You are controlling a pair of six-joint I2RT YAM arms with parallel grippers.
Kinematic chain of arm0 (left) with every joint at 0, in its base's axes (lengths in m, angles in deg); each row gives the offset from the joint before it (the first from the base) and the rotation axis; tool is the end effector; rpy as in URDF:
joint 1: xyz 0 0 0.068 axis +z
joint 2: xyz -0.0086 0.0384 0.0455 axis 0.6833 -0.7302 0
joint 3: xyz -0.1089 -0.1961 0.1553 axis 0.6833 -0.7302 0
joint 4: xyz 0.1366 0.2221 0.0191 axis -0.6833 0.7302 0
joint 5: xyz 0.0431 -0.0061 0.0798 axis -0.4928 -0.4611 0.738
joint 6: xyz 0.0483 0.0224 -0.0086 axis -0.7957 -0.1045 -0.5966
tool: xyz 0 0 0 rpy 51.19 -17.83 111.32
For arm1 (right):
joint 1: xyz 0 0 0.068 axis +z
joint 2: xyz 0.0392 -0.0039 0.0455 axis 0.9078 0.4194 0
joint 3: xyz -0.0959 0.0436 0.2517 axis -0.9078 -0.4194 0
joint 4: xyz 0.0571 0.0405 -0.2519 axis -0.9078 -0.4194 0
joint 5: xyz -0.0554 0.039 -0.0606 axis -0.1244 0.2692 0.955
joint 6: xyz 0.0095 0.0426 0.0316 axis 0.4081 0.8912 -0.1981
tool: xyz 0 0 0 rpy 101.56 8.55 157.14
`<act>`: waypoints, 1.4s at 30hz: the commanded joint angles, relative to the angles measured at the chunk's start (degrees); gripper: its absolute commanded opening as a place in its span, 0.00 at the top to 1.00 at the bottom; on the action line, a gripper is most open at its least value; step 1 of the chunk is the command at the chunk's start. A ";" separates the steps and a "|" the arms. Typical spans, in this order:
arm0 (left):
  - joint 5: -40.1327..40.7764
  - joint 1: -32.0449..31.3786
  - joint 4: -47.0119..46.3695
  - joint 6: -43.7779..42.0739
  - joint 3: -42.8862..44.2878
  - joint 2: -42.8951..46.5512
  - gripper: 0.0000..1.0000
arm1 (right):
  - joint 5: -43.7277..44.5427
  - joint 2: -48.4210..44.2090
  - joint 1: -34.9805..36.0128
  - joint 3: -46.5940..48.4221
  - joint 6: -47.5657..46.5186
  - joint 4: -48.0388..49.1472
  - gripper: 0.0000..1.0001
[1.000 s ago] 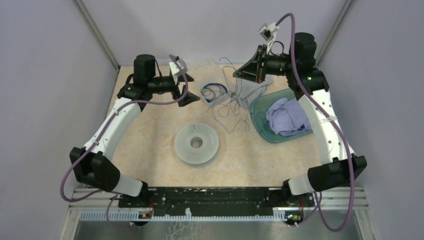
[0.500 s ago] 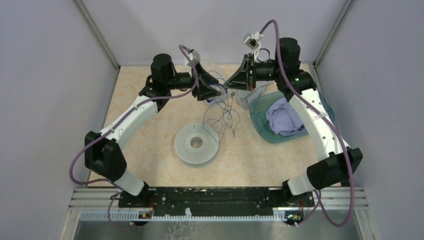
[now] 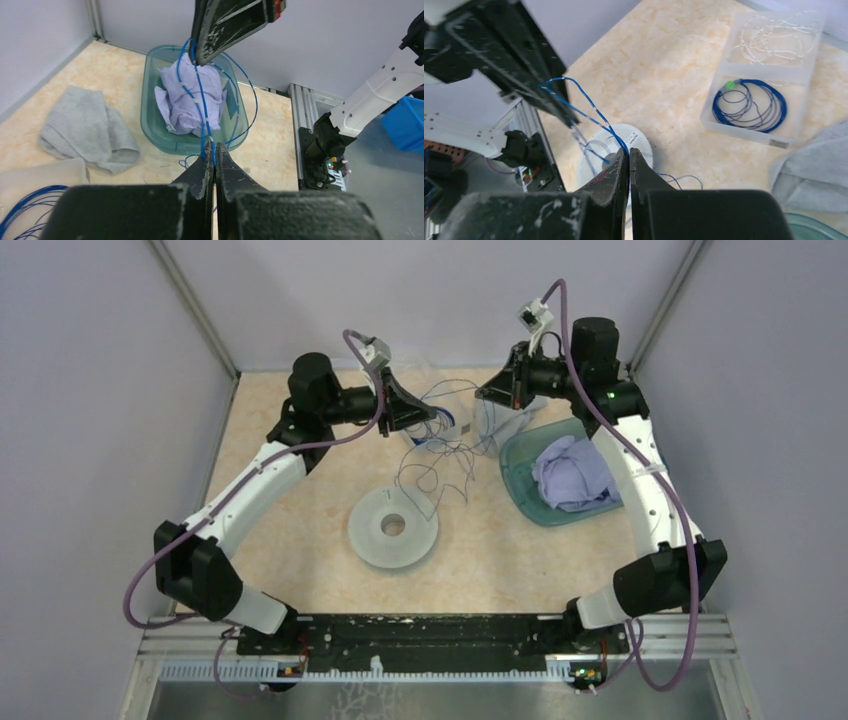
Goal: Wrap the cables
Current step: Adjust the cable at the center of the board.
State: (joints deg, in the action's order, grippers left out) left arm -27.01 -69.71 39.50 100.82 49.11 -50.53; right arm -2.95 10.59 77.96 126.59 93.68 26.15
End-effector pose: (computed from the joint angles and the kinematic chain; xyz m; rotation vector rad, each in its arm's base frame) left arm 0.3004 -0.1830 0.3924 0.9897 1.3822 -1.2393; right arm 0.2962 0.0955 0.4406 -0.6851 1.8144 1.0941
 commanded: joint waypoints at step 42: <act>4.39 0.99 7.67 3.49 8.76 6.13 1.00 | -1.76 -4.78 8.92 -11.74 -9.85 11.87 0.20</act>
State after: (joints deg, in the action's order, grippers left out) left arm -22.27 -68.31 49.32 103.24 58.18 -44.63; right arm -0.59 5.94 86.44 115.27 79.87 31.18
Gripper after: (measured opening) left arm 0.009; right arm 0.799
